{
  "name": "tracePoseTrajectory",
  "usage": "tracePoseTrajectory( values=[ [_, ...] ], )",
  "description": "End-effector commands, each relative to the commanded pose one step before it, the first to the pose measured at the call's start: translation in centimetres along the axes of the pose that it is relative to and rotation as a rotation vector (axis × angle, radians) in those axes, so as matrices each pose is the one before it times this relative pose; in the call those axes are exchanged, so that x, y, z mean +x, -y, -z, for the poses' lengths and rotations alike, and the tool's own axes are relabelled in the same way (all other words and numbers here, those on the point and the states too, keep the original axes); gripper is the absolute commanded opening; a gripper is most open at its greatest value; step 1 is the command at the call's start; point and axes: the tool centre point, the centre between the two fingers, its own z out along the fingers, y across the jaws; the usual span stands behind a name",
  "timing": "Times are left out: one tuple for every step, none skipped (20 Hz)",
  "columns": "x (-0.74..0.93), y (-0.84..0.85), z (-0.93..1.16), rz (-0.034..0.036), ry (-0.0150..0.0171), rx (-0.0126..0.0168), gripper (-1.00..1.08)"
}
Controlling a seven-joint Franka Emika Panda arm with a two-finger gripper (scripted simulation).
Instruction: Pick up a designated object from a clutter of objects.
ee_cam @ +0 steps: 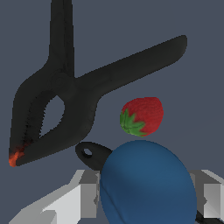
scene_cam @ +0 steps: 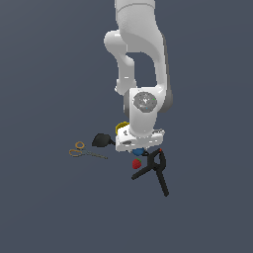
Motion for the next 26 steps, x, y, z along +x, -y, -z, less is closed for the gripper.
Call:
tracePoseTrajectory(
  values=[
    [-0.409,-1.073,1.482,-0.00065,-0.00123,-0.00009,-1.0],
    [-0.215,-0.495,0.692,0.0,0.0,0.0,-1.0],
    [-0.23,-0.531,0.744,0.0,0.0,0.0,-1.0],
    [-0.244,-0.564,0.793,0.0,0.0,0.0,-1.0],
    [-0.253,-0.602,0.817,0.0,0.00029,0.00063,-1.0],
    [-0.268,-0.623,0.88,0.0,0.0,0.0,-1.0],
    [-0.278,-0.649,0.919,0.0,0.0,0.0,-1.0],
    [-0.285,-0.684,0.94,0.0,0.00019,0.00066,-1.0],
    [-0.297,-0.699,0.994,0.0,0.0,0.0,-1.0],
    [-0.3,-0.725,1.003,0.00001,0.00015,0.00067,-1.0],
    [-0.301,-0.715,1.02,0.0,0.0,0.0,-1.0],
    [-0.297,-0.727,1.005,0.0,0.00013,0.00068,-1.0],
    [-0.298,-0.714,1.021,0.0,0.0,0.0,-1.0],
    [-0.296,-0.714,1.021,0.0,0.0,0.0,-1.0],
    [-0.291,-0.73,1.001,-0.00002,0.00019,0.00066,-1.0],
    [-0.293,-0.716,1.021,0.0,0.0,0.0,-1.0],
    [-0.291,-0.717,1.021,0.0,0.0,0.0,-1.0],
    [-0.288,-0.718,1.02,0.0,0.0,0.0,-1.0],
    [-0.286,-0.72,1.02,0.0,0.0,0.0,-1.0],
    [-0.272,-0.74,0.983,-0.00018,0.00055,0.00038,-1.0],
    [-0.279,-0.72,1.013,0.0,0.0,0.0,-1.0],
    [-0.273,-0.713,0.999,0.0,0.0,0.0,-1.0],
    [-0.265,-0.704,0.983,0.0,0.0,0.0,-1.0],
    [-0.239,-0.693,0.937,-0.00028,0.00078,-0.00052,-1.0],
    [-0.247,-0.683,0.943,0.0,0.0,0.0,-1.0],
    [-0.235,-0.666,0.913,0.0,0.0,0.0,-1.0]
  ],
)
